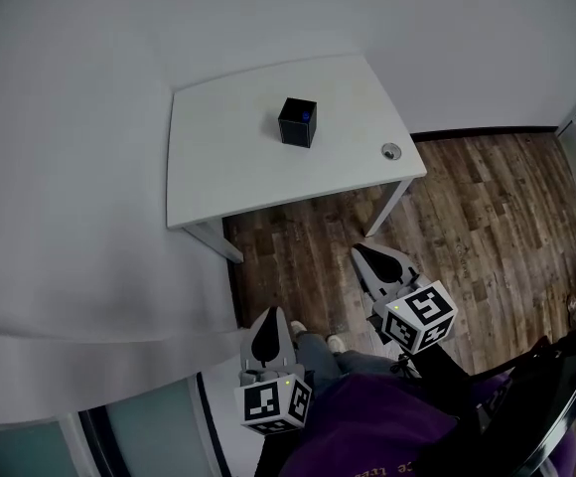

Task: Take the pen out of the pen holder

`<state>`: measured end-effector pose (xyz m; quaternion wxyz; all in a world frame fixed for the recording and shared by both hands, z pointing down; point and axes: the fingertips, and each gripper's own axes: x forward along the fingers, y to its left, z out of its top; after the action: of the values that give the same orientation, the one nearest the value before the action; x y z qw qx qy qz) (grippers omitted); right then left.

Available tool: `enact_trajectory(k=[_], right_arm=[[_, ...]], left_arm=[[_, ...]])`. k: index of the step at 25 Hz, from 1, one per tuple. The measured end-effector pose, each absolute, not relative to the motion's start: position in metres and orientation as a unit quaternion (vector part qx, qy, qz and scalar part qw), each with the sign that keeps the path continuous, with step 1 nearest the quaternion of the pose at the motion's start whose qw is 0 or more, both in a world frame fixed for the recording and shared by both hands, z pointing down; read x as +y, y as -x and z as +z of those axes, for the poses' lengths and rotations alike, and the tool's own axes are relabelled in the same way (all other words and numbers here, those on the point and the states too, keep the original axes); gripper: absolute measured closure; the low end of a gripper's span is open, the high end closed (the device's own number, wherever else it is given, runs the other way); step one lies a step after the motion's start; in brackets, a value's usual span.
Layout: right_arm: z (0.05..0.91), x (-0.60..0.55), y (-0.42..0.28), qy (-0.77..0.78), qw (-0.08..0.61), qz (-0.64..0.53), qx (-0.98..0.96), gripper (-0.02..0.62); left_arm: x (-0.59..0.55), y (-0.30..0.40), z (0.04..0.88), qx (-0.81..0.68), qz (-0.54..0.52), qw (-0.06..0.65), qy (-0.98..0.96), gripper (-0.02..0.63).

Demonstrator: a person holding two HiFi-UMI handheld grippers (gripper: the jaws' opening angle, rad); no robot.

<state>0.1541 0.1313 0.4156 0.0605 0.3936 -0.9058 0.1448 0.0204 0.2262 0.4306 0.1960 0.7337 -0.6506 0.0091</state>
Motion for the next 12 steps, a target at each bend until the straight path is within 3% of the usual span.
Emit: enact_trajectory(k=[12], right_arm=[[0.413, 0.032, -0.135, -0.432, 0.054, 0.146, -0.888, 0.584]], left_arm=[[0.124, 0.025, 0.425, -0.647, 0.016, 0.171, -0.743, 0.6]])
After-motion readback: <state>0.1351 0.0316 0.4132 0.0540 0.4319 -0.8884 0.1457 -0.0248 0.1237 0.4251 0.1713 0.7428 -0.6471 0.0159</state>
